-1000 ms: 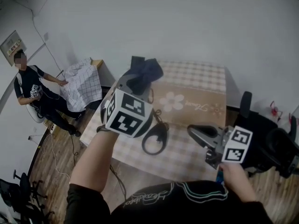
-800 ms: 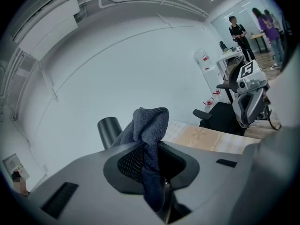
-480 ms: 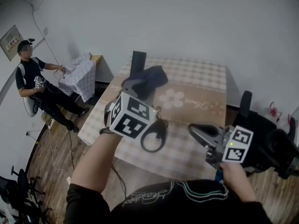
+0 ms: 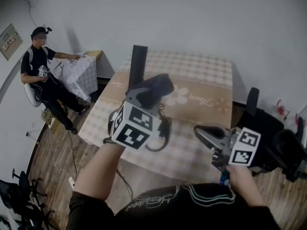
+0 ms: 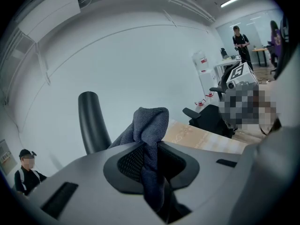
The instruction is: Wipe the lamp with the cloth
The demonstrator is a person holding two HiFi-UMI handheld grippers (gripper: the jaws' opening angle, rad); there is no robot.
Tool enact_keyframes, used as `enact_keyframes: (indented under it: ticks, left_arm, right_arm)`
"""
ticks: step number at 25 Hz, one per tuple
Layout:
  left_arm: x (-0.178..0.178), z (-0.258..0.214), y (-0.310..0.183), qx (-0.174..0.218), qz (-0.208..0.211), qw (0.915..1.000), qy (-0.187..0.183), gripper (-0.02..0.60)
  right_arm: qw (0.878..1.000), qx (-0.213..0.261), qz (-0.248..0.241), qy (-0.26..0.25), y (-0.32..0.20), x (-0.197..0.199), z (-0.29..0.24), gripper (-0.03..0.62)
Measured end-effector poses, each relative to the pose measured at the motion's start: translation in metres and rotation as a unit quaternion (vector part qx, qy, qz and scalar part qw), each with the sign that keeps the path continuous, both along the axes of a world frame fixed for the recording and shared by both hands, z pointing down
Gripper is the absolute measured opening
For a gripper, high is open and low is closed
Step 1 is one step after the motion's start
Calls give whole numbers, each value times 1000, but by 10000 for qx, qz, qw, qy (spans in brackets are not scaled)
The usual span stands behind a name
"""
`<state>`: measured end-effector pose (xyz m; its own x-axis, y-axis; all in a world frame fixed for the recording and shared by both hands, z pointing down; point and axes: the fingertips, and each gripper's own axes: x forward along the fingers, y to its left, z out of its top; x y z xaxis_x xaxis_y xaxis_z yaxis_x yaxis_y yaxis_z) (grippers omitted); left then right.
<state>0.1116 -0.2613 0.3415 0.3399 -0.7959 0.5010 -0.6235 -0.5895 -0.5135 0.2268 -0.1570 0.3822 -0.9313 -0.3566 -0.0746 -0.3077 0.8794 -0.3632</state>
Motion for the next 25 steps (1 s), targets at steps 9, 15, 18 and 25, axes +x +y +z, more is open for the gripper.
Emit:
enact_keyframes:
  ticks: [9, 15, 18, 25]
  left_arm:
    - [3, 29, 16, -422, -6, 9988, 234, 66]
    - [1, 51, 35, -729, -20, 9959, 543, 66]
    - [-1, 62, 44, -843, -32, 9939, 707, 66]
    - [-7, 95, 74, -1296, -20, 9856, 1083, 66]
  right_arm:
    - [9998, -197, -3, 18, 11, -1, 13, 11]
    - [9997, -223, 8, 41, 22, -4, 17, 11]
    - [9997, -229, 11, 55, 28, -9, 16, 11]
    - [9996, -203, 25, 183, 54, -26, 9, 11]
